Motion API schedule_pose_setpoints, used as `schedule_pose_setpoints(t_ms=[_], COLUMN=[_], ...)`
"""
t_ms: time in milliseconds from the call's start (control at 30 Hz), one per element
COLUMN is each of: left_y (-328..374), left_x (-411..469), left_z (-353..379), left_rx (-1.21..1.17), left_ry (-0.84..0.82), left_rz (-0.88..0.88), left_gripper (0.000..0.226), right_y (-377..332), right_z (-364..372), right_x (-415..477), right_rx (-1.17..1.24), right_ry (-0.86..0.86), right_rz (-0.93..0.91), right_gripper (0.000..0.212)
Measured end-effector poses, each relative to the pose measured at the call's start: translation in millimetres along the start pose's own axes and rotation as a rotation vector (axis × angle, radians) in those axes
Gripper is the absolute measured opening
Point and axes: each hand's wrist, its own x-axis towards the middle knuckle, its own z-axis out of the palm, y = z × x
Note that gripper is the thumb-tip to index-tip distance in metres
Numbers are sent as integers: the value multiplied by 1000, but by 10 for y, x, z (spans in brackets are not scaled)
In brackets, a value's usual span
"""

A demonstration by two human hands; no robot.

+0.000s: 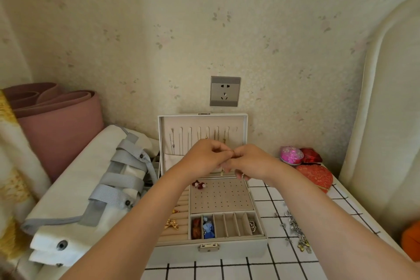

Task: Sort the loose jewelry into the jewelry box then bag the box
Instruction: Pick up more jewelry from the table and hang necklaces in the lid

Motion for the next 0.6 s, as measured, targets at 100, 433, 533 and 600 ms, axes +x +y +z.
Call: schedule_pose_setpoints(t_ms=[100,433,533,600], left_y=[-26,-318,-351,-362], left_x=[30,38,-12,-40], left_z=[-67,-70,20,70], left_rx=[24,666,924,1013], left_ry=[64,113,132,149], left_rz=[41,194,280,285], left_gripper=[10,32,39,42], right_y=[-6,-97,-105,-101], right_z=[-6,-19,11,45], right_x=[45,213,281,317], right_rx=[54,65,57,65], right_ry=[71,332,402,433], right_rz=[9,-124,-166,-190], right_gripper=[10,15,14,16])
